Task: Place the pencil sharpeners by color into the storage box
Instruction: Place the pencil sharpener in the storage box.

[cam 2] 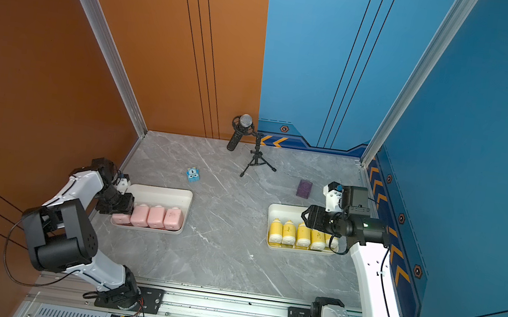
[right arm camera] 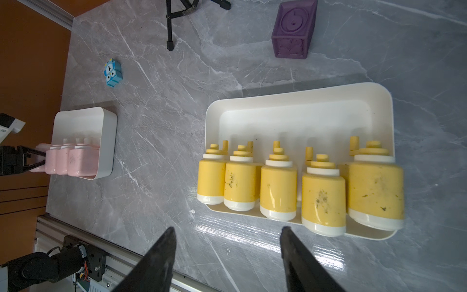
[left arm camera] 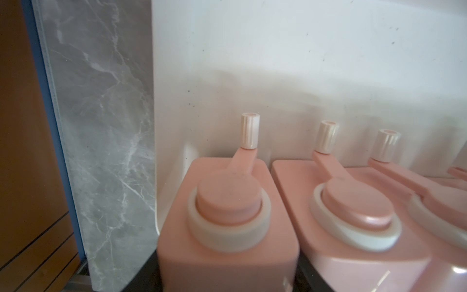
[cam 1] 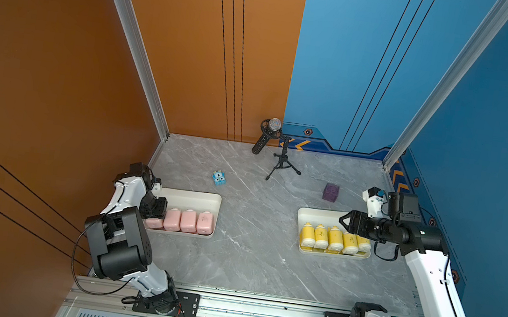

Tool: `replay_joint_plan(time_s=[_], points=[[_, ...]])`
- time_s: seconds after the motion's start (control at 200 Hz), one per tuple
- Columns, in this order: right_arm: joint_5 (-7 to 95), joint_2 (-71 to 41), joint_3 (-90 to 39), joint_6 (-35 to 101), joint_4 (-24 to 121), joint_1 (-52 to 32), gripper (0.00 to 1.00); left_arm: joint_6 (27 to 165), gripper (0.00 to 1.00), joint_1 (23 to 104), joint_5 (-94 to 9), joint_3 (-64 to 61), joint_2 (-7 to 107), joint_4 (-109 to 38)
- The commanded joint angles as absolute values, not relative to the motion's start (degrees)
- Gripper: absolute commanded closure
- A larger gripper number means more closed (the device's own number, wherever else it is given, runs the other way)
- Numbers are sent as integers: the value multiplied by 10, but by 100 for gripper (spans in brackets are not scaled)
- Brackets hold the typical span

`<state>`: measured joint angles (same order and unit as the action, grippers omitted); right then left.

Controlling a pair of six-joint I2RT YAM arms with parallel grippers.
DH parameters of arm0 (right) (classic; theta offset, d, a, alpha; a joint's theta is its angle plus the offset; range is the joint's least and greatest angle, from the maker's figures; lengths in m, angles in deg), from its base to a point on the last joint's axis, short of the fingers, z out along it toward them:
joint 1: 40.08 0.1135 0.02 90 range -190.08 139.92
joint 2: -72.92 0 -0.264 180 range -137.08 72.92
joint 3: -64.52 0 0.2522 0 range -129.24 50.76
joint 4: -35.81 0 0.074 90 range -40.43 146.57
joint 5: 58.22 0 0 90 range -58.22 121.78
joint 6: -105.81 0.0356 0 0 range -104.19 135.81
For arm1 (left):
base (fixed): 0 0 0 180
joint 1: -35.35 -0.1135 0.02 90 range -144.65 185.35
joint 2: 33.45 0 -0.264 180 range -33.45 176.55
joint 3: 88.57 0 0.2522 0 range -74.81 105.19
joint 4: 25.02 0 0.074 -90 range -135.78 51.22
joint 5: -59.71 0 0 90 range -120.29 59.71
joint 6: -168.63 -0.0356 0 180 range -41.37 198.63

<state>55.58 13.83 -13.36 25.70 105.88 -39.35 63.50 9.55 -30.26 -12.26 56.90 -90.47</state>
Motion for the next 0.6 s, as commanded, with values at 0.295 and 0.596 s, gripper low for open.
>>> replay_joint_plan(time_s=[0.295, 0.596], points=[[555, 145, -132, 251, 1052, -397, 33, 649, 53, 98, -275, -108, 588, -922], [555, 144, -133, 251, 1052, -397, 33, 655, 48, 98, -266, -103, 591, -923]])
